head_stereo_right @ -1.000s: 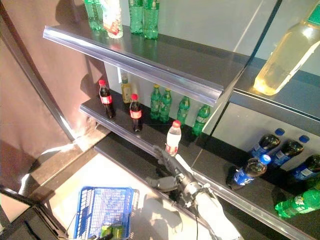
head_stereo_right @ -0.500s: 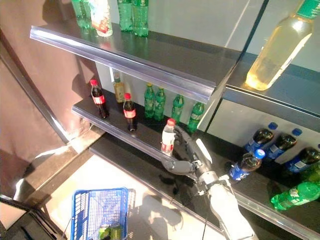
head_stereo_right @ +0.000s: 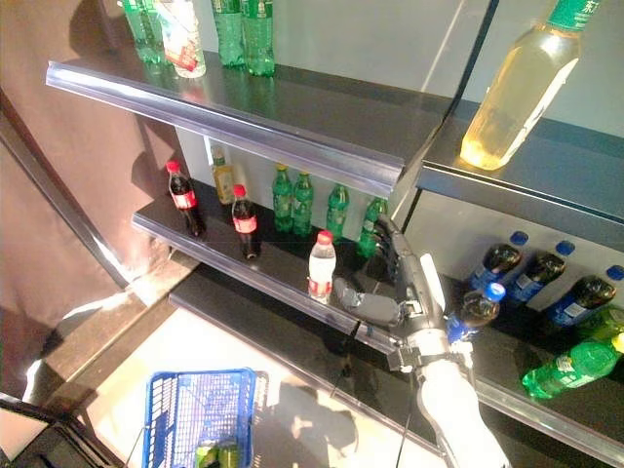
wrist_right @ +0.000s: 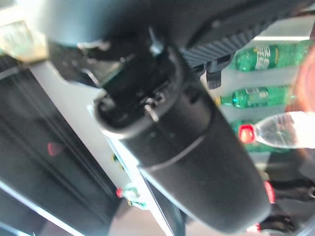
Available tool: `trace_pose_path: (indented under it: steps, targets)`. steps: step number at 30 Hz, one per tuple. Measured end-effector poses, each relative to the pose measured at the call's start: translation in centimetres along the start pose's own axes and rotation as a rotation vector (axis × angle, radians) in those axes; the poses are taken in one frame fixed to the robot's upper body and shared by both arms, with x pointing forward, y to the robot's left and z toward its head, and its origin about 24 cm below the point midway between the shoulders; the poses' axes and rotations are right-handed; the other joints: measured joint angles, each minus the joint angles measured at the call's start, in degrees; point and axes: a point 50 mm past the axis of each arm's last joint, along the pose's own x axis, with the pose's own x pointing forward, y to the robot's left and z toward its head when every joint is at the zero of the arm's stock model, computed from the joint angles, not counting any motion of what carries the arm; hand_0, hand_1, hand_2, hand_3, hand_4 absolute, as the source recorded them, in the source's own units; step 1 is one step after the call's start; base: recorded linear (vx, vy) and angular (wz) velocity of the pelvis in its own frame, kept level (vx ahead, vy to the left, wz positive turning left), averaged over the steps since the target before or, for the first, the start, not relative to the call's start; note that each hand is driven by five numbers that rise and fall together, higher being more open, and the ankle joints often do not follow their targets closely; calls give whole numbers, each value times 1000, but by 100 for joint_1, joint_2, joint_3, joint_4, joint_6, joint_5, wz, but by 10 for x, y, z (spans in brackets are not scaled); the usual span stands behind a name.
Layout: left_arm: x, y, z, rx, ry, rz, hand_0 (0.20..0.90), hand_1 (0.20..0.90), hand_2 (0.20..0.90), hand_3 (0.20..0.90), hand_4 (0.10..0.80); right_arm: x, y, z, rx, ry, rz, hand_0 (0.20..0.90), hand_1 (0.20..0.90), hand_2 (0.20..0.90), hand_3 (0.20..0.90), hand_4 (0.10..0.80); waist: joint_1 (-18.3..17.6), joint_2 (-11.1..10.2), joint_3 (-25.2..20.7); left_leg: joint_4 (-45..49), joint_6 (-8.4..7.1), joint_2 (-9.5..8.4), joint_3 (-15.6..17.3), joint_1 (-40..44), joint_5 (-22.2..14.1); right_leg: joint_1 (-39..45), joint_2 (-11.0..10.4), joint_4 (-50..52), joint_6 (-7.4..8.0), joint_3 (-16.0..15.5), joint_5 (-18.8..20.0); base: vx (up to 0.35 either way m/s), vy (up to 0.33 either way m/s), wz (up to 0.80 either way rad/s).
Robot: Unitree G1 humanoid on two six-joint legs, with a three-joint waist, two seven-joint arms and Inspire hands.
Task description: Pick up the drink and place into the basket.
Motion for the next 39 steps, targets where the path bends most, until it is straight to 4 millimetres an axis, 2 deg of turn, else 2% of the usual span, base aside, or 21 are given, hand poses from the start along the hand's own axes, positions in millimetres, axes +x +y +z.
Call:
trace_pose_path:
  steps: [3, 6, 9, 14, 17, 20, 24, 28, 31, 39]
  targets:
    - [0, -1, 0, 2, -3, -2, 300, 300, 300, 200, 100, -1, 7, -2, 22, 11, -11, 900, 900, 900, 900, 800, 65, 5, 4, 3, -6, 6, -3, 15, 4, 20, 7, 1, -2, -7, 1, -6, -1, 1]
    - [0, -7, 4, 27, -19, -25, 300, 300, 300, 200, 100, -2, 24, -5, 61, 27, 9, 900, 900, 900, 900, 800, 211, 17, 116, 110, -16, -9, -132, -62, 9, 38, -16, 3, -9, -85, 3, -121, 2, 19]
    - [1, -28, 25, 61, -93, -93, 300, 300, 300, 200, 100, 9, 33, -1, 70, -1, -12, 900, 900, 900, 900, 800, 311, -7, 470, 466, -29, -50, -163, -556, 15, -155, -102, 39, -22, -346, 31, -189, 20, 43]
    - [-1, -64, 54, 81, -185, -186, 300, 300, 300, 200, 100, 36, 28, 6, 42, -65, -118, 900, 900, 900, 900, 800, 441, 147, 1103, 1037, -26, -92, -142, -1418, 20, -878, -233, 516, -58, -498, 15, -122, 51, 23]
    - [-2, -69, 62, 71, -213, -199, 300, 300, 300, 200, 100, 38, 24, 2, 37, -49, -191, 900, 900, 900, 900, 800, 565, 130, 1386, 1086, -19, -106, -129, -1428, 24, -896, -262, 596, -57, -499, 12, -44, 52, 6]
    - [-3, -72, 73, 54, -259, -212, 300, 300, 300, 200, 100, 40, 21, 6, 75, -65, -348, 900, 900, 900, 900, 800, 570, 55, 1618, 1128, -16, -129, -117, -1491, 23, -995, -309, 724, -42, -495, -27, -129, 62, 1]
    - [-8, -91, 90, 33, -313, -262, 300, 300, 300, 200, 100, 45, 15, 16, 148, -118, -590, 900, 900, 900, 900, 800, 552, 127, 1902, 1407, 76, -171, -65, -1834, -34, -1327, -390, 960, -33, -463, -49, -74, 68, -1]
    - [-12, -104, 95, 41, -335, -297, 300, 300, 300, 200, 100, 52, 18, 28, 127, -192, -638, 900, 900, 900, 900, 800, 553, 218, 2109, 1440, 87, -178, -21, -1818, -41, -1327, -399, 978, -20, -411, -38, -3, 19, -5]
    - [-12, -105, 94, 41, -334, -298, 300, 300, 300, 200, 100, 56, 19, 35, 105, -238, -638, 900, 900, 900, 900, 800, 558, 236, 2127, 1440, 89, -159, 31, -1794, -42, -1331, -378, 978, -22, -360, -38, 29, 1, -7]
    - [-11, -104, 93, 52, -329, -295, 300, 300, 300, 200, 100, 52, 18, 30, 83, -214, -636, 900, 900, 900, 900, 800, 544, 235, 2130, 1432, 98, -133, 139, -1670, -50, -1250, -358, 979, -32, -296, -30, 40, -13, -5]
